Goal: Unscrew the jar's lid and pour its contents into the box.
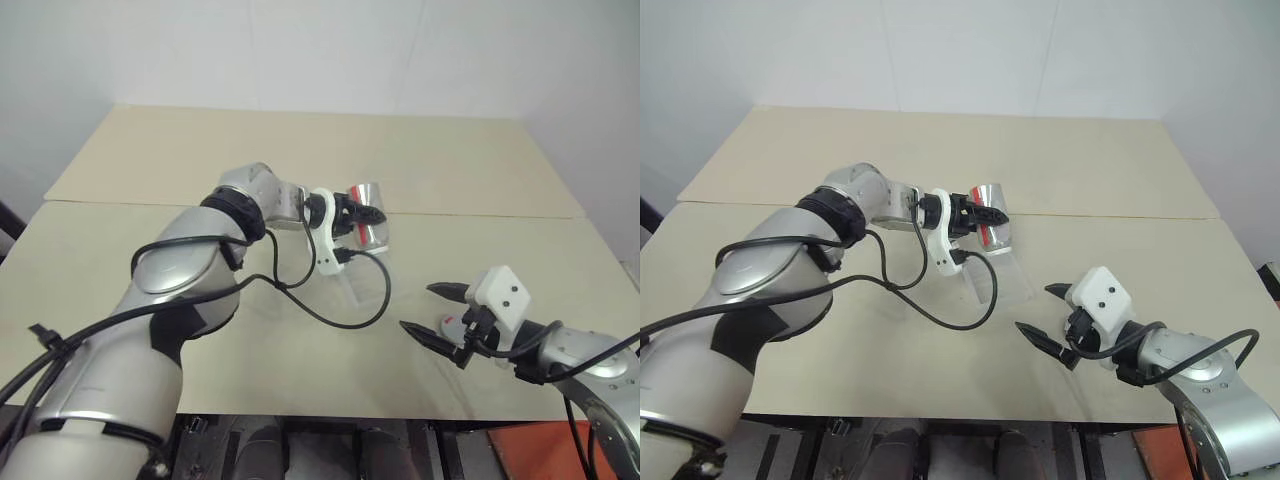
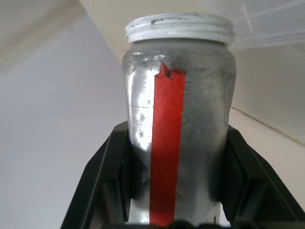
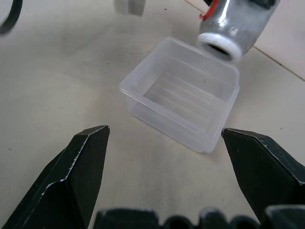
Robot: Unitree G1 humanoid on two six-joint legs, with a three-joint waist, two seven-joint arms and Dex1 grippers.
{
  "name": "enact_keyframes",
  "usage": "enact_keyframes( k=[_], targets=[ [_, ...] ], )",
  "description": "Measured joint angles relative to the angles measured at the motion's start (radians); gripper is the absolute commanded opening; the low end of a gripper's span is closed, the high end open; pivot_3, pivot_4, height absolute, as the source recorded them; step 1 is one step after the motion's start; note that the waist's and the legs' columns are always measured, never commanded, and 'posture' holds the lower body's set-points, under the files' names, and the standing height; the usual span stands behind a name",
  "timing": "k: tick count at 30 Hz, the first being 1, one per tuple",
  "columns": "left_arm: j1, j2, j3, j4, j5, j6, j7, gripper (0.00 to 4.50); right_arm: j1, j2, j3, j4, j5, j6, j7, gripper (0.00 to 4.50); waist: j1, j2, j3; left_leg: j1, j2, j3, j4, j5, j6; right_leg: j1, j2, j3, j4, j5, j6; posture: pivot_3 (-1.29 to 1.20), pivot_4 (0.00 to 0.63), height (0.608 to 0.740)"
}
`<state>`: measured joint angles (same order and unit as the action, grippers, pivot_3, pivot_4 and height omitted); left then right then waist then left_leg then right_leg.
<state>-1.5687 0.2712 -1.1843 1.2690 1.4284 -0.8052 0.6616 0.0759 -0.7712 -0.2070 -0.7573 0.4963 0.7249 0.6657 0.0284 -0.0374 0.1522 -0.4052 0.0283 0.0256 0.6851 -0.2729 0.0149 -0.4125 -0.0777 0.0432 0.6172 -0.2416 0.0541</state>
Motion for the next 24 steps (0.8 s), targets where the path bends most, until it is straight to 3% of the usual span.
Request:
enact_keyframes(
  k=[5,14,18,21,24],
  targets=[
    [-0.038,-0.025,-0.066,0.047,0.059,0.029,0.123,2.00,0.009,0.001,0.000,-0.001,0.002,0.002,-0.018,4.45,0.010,0.000,0.000,-0.004,0.000,0.002,0.001,0.001,-0.002,-0.008,0.000,0.002,0.009,0.000,0.000,0.00,0.150,0.740],
    [-0.038,-0.025,-0.042,0.072,0.018,0.000,0.129,2.00,0.005,0.001,0.000,-0.001,0.021,0.003,-0.024,4.45,0.011,0.000,0.000,-0.006,0.000,0.002,0.009,0.002,-0.003,-0.008,0.000,0.002,0.012,0.000,0.000,0.00,0.150,0.740],
    [0.005,0.019,0.204,0.105,-0.250,-0.150,-0.141,2.00,-0.006,0.001,0.000,0.000,0.028,0.003,-0.028,4.45,0.008,0.000,0.000,-0.005,0.000,0.002,0.010,0.002,-0.003,-0.008,0.000,0.002,0.013,0.000,0.000,0.00,0.150,0.740],
    [0.150,0.034,0.533,0.141,-0.616,-0.216,-0.586,2.00,-0.006,0.001,0.000,0.001,0.030,0.003,-0.037,4.45,0.005,0.002,-0.001,-0.004,0.001,0.003,0.011,0.002,-0.004,-0.008,0.000,0.002,0.014,0.000,-0.001,0.00,0.150,0.740],
    [0.306,0.002,0.843,0.119,-1.002,-0.136,-1.056,2.00,-0.009,0.011,0.000,0.005,0.038,0.003,-0.039,4.45,-0.002,0.002,-0.001,-0.005,0.001,0.003,0.014,0.002,-0.003,-0.007,0.000,0.001,0.017,0.000,-0.001,0.00,0.150,0.740]
  ],
)
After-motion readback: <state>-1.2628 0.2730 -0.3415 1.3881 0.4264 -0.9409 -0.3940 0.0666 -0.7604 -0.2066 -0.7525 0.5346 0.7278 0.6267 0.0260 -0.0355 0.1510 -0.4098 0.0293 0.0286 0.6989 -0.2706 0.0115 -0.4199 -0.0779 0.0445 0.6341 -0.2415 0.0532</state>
